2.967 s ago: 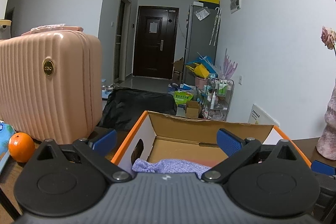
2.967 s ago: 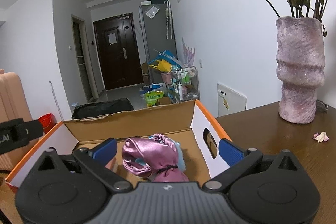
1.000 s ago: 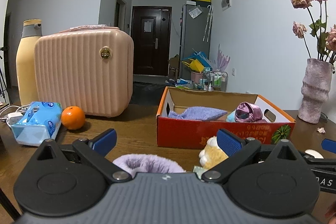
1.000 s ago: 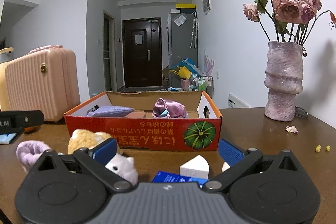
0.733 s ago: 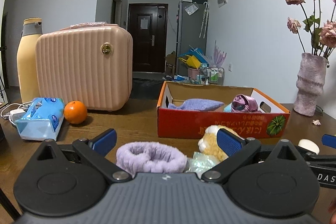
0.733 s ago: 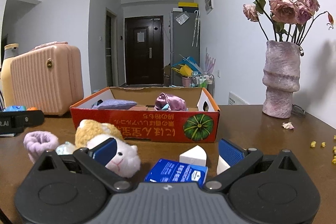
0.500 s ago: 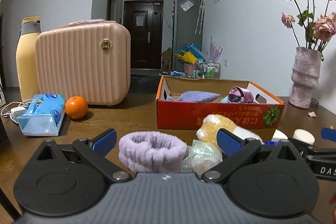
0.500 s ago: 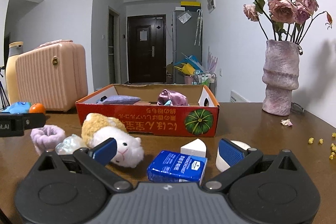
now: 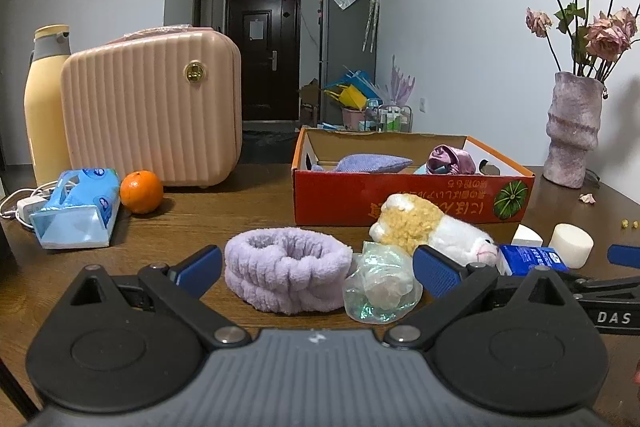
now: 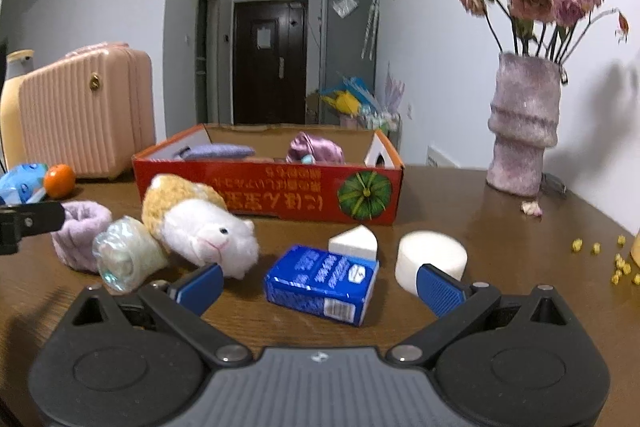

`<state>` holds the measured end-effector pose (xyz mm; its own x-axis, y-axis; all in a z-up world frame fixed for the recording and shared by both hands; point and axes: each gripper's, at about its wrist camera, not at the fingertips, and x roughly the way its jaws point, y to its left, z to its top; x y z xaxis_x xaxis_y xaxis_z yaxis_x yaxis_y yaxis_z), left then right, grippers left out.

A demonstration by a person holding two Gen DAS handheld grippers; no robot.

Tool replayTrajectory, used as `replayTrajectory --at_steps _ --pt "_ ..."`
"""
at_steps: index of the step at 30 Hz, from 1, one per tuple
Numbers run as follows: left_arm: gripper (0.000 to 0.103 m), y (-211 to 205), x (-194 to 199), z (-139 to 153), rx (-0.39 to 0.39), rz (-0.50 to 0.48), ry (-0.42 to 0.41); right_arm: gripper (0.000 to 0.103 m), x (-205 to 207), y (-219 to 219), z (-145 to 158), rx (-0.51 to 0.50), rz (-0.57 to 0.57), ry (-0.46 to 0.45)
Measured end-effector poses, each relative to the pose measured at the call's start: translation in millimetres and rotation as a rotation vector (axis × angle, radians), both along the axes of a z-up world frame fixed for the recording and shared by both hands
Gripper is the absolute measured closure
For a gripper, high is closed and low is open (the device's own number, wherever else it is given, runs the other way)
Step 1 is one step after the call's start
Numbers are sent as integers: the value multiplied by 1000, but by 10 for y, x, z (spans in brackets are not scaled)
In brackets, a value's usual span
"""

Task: Organize soft objects
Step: 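Move the right tool to the blue handkerchief box and close on it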

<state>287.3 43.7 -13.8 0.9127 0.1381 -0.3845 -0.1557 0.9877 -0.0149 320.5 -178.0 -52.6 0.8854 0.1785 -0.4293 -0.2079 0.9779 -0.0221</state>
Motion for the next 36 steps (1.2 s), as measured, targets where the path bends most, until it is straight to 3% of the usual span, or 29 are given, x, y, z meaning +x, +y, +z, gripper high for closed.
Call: replayTrajectory --at_steps 16,25,29,31,32,36 --pt "0 66 128 -50 -20 -16 28 0 596 82 -221 34 -90 222" --pt "0 95 156 -65 -30 -16 34 2 802 134 -273 42 -122 257" --pt "0 88 151 -65 -26 -18 32 9 833 150 -281 24 -132 257" --pt "0 86 154 -66 -26 -19 33 16 825 157 -279 20 -126 256" --pt "0 85 156 -66 -26 -19 34 25 820 160 -278 19 -121 254" --pt "0 88 163 -72 -28 -20 37 26 763 168 -261 11 -112 240"
